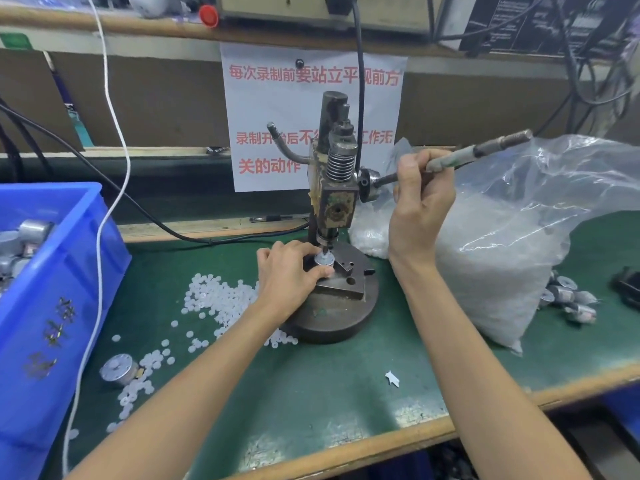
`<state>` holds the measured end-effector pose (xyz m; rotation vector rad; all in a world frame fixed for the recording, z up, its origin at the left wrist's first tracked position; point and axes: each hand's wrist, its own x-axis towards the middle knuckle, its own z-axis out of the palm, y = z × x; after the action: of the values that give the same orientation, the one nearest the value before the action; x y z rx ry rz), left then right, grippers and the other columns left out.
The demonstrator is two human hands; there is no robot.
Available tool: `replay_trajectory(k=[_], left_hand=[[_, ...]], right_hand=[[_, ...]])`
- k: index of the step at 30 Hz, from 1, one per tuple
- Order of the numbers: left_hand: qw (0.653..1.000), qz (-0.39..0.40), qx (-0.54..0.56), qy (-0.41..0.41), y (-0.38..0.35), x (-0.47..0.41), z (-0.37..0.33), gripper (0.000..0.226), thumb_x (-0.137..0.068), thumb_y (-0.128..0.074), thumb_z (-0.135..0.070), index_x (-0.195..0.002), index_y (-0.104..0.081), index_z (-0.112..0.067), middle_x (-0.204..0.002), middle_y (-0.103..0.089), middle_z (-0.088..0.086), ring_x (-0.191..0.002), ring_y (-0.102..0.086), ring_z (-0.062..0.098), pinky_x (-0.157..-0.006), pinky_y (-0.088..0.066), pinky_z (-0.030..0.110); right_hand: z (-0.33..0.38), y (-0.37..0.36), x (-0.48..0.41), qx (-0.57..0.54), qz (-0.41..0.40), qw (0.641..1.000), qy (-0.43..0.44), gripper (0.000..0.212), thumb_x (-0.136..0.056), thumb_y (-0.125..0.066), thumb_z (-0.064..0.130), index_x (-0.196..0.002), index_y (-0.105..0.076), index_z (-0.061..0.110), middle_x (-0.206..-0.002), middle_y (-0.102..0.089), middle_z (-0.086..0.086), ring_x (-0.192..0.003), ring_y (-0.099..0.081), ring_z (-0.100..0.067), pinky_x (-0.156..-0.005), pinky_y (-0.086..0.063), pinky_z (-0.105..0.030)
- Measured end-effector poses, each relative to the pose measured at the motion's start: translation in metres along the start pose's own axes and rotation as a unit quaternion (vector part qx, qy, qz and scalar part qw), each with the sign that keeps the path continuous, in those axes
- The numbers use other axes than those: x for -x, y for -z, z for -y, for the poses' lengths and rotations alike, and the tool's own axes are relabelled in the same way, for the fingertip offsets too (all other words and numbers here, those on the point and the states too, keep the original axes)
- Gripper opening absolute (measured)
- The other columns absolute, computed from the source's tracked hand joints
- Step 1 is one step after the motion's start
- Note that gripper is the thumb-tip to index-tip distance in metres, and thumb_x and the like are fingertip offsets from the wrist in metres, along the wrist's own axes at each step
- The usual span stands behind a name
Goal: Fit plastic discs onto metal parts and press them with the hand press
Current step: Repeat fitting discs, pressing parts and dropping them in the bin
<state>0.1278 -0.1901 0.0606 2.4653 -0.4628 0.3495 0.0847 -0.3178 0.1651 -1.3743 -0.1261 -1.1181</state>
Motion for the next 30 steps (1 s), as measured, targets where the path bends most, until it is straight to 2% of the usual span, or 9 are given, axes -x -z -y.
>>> replay_trajectory(k=[5,9,11,13,15,17,22,25,30], left_hand=[[1.0,-0.005,0.006,-0.003,0.0,0.002,-0.001,0.04,-0.078,-0.065,-0.053,-0.108,-0.066,-0.027,-0.109,-0.065,-0.007,-0.099,-0.049,0.018,-0.072,-0.013,0.026],[1.0,0.004,-0.016,-0.012,0.0,0.004,-0.002,0.039,-0.079,-0.065,-0.052,-0.111,-0.063,-0.03,-0.108,-0.064,-0.008,-0.099,-0.049,0.018,-0.071,-0.012,0.027],[0.999,0.001,-0.032,-0.016,-0.001,0.005,-0.003,0.039,-0.078,-0.066,-0.052,-0.111,-0.062,-0.029,-0.11,-0.062,-0.008,-0.102,-0.047,0.019,-0.072,-0.012,0.027],[0.999,-0.014,-0.035,-0.012,-0.001,0.007,-0.004,0.04,-0.076,-0.068,-0.051,-0.108,-0.063,-0.027,-0.112,-0.057,-0.006,-0.106,-0.042,0.019,-0.076,-0.014,0.026],[0.999,-0.03,-0.027,-0.025,-0.001,0.016,-0.004,0.04,-0.075,-0.069,-0.05,-0.103,-0.063,-0.023,-0.11,-0.054,-0.005,-0.105,-0.04,0.019,-0.079,-0.017,0.026],[0.997,-0.04,-0.005,-0.065,-0.003,0.033,-0.009,0.036,-0.075,-0.07,-0.049,-0.097,-0.061,-0.021,-0.103,-0.057,-0.006,-0.1,-0.044,0.019,-0.077,-0.019,0.028],[0.985,-0.014,0.07,-0.16,-0.015,0.073,-0.053,0.027,-0.077,-0.07,-0.039,-0.092,-0.058,-0.019,-0.09,-0.062,-0.011,-0.085,-0.051,0.014,-0.071,-0.019,0.026],[0.976,0.019,0.083,-0.201,-0.03,0.091,-0.086,0.026,-0.077,-0.068,-0.031,-0.095,-0.059,-0.015,-0.093,-0.063,-0.006,-0.085,-0.053,0.017,-0.072,-0.021,0.025],[0.957,0.082,0.104,-0.259,-0.063,0.131,-0.139,0.026,-0.078,-0.069,-0.03,-0.096,-0.059,-0.015,-0.094,-0.063,-0.004,-0.085,-0.053,0.018,-0.074,-0.024,0.027]], right_hand=[[0.0,-0.012,-0.013,0.017,-0.014,1.0,-0.015,0.011,-0.091,-0.048,0.005,-0.091,-0.045,0.016,-0.077,-0.044,0.007,-0.063,-0.043,0.004,-0.065,-0.039,-0.015],[-0.004,-0.015,-0.019,0.041,0.041,0.996,-0.073,0.043,-0.091,-0.047,-0.004,-0.133,-0.039,0.004,-0.111,-0.052,0.002,-0.077,-0.05,0.007,-0.075,-0.045,-0.014],[-0.008,-0.007,-0.006,0.059,0.057,0.992,-0.094,0.049,-0.092,-0.048,-0.004,-0.139,-0.038,0.006,-0.112,-0.053,0.013,-0.081,-0.052,0.005,-0.077,-0.046,-0.012],[-0.014,0.008,0.016,0.093,0.04,0.99,-0.094,0.038,-0.091,-0.052,0.001,-0.128,-0.049,0.012,-0.106,-0.055,0.018,-0.084,-0.055,0.006,-0.077,-0.046,-0.012],[-0.023,0.029,0.043,0.119,0.027,0.988,-0.099,0.014,-0.088,-0.056,0.009,-0.097,-0.06,0.018,-0.088,-0.061,0.014,-0.077,-0.056,0.002,-0.072,-0.044,-0.014],[-0.032,0.051,0.068,0.149,0.051,0.979,-0.13,0.014,-0.087,-0.059,0.011,-0.076,-0.06,0.019,-0.067,-0.061,0.012,-0.063,-0.053,-0.001,-0.064,-0.042,-0.016],[-0.041,0.1,0.112,0.176,0.1,0.958,-0.204,0.014,-0.09,-0.058,0.013,-0.088,-0.069,0.022,-0.075,-0.068,0.012,-0.065,-0.059,-0.005,-0.065,-0.049,-0.026],[-0.033,0.131,0.124,0.169,0.06,0.955,-0.234,0.019,-0.085,-0.051,0.022,-0.075,-0.066,0.022,-0.068,-0.066,0.012,-0.067,-0.058,-0.006,-0.064,-0.045,-0.026],[-0.01,0.2,0.149,0.2,-0.039,0.954,-0.218,0.02,-0.087,-0.047,0.013,-0.075,-0.063,0.01,-0.067,-0.061,0.006,-0.06,-0.051,0.0,-0.061,-0.041,-0.022]])
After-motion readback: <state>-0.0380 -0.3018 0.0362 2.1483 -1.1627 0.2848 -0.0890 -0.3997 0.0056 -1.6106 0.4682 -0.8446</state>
